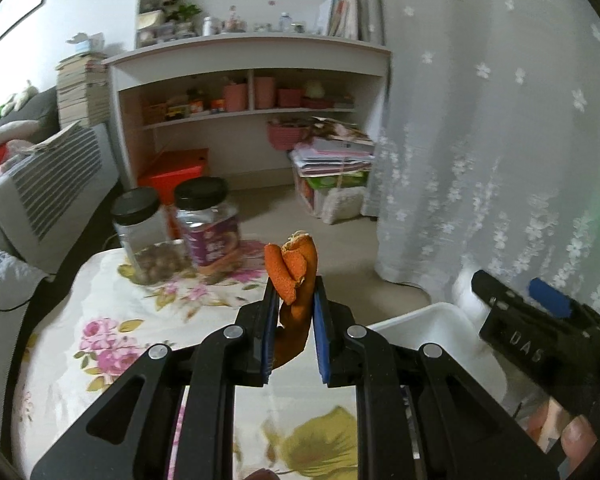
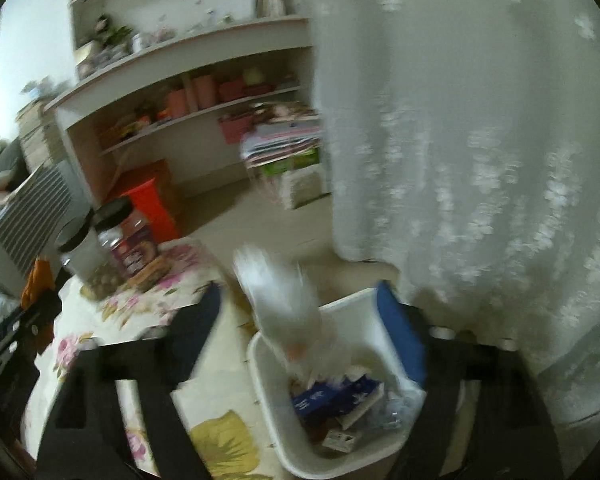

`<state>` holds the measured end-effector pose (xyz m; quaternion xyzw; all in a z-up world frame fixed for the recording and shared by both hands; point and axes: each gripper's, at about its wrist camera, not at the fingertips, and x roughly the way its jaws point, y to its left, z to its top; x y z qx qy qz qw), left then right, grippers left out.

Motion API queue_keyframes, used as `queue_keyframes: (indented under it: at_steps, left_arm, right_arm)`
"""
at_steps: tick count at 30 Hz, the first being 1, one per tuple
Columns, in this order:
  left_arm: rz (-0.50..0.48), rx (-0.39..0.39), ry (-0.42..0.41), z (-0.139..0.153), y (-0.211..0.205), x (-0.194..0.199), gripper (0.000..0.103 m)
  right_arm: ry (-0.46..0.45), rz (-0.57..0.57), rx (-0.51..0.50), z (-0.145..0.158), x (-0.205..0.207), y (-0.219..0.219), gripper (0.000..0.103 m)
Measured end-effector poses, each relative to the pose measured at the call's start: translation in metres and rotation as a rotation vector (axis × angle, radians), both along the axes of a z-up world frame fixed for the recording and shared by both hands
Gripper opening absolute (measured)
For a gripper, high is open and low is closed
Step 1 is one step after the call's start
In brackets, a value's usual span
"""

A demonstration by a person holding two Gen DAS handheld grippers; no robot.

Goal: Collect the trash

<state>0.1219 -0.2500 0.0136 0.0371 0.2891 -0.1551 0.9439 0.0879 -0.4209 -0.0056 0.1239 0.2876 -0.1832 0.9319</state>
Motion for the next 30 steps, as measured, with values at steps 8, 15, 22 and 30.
queue_keyframes:
  at_steps: [8, 15, 22, 30]
  left_arm:
    - [-0.115, -0.014, 0.055, -0.01, -0.055, -0.01, 0.017]
    - [-0.231, -0.004, 0.102, -0.022, -0.099, -0.011, 0.038]
    - [-0.249, 0.004, 0.075, -0.011, -0.097, -0.02, 0.056]
    - [-0.145, 0.039, -0.093, 0.015, -0.051, -0.049, 0.082]
  right_arm:
    - [-0.024, -0.159, 0.025, 0.005, -0.032, -0.058, 0.09]
    - [-0.063, -0.278, 0.019, 0.011, -0.062, -0.094, 0.096]
    - [-0.113, -0.308, 0.01, 0.025, -0.079, -0.094, 0.096]
    - [-0.175, -0.282, -0.149, 0.042, -0.086, -0.037, 0.096]
